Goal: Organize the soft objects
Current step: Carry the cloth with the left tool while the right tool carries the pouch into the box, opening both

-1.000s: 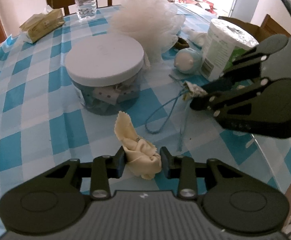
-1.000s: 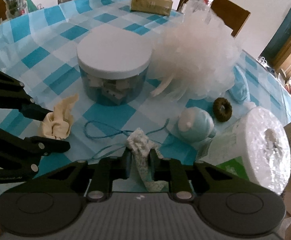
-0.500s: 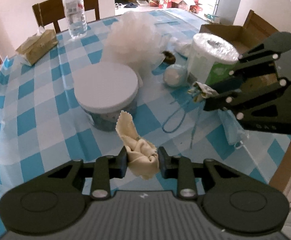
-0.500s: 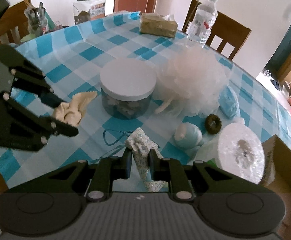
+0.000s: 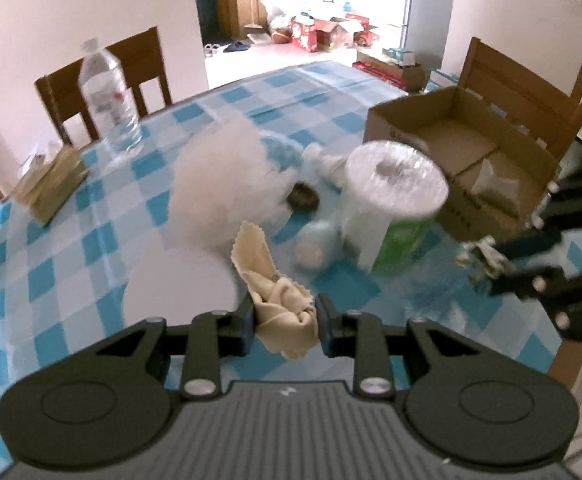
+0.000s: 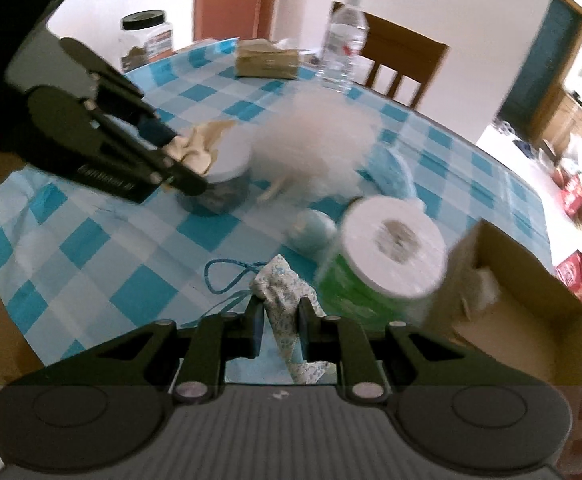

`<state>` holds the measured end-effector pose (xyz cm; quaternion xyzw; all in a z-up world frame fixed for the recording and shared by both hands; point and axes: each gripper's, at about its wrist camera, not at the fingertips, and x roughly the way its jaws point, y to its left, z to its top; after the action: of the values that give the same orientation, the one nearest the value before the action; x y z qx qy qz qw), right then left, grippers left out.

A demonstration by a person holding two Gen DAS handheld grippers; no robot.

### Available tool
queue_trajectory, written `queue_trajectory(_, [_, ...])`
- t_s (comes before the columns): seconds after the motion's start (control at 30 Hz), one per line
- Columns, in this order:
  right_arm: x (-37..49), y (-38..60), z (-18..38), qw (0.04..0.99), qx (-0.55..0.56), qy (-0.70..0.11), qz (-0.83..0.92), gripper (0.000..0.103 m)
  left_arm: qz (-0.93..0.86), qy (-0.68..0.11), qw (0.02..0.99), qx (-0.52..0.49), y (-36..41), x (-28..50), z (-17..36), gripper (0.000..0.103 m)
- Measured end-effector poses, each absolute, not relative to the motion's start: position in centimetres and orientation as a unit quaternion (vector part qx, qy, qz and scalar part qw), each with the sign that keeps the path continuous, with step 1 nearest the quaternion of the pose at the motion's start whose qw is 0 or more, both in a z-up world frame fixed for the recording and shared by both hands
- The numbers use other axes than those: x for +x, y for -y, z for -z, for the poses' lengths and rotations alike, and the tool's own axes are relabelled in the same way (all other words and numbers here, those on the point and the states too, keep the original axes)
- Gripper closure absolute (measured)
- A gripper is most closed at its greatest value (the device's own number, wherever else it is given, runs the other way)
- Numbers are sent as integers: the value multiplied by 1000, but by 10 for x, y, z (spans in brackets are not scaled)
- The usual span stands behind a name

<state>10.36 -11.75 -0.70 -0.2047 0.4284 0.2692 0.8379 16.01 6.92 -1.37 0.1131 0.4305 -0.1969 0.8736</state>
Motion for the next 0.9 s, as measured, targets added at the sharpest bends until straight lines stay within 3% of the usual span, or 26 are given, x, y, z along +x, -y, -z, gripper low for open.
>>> queue_trajectory(0.67, [138,258,-17,893,-145,-398,-151,80,346,-387,837,172,125,225,-36,74])
queue_trajectory(0.8, [152,271,-5,896,-124,-398,-156,65,354,-397,829,172,163,248,-30,74])
queue_trajectory(0.87, [153,277,1,894,-116,-406,-153,49,357,-402,825,175,178,258,-26,74])
queue_trajectory(0.9, [151,279,3,895,-114,-403,-151,34,354,-404,824,178,186,262,-23,74])
